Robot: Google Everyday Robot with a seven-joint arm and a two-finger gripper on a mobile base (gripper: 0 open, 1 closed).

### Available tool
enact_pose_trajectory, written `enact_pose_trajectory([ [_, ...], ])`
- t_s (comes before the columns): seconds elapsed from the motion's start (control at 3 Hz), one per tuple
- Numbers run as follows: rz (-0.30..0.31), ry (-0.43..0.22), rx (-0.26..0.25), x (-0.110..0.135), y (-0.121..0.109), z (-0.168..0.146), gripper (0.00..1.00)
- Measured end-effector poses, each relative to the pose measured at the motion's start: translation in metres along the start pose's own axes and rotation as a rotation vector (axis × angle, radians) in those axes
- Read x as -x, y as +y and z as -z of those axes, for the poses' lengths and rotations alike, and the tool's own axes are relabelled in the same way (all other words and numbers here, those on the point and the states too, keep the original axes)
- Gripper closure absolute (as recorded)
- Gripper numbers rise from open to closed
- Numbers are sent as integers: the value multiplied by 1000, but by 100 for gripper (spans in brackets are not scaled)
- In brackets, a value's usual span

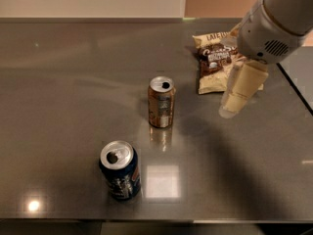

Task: Move orange can near pepsi can

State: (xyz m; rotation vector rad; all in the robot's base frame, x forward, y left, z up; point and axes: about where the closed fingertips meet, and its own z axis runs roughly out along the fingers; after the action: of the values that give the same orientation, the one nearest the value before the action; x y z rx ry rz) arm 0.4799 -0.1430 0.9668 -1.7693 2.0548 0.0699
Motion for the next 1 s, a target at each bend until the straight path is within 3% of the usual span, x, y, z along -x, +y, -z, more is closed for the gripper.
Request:
enact_pose_trajectory([
  [0.67, 46, -163, 51, 59, -15, -44, 0],
  [1.0, 66, -208, 91, 81, -12, -65, 0],
])
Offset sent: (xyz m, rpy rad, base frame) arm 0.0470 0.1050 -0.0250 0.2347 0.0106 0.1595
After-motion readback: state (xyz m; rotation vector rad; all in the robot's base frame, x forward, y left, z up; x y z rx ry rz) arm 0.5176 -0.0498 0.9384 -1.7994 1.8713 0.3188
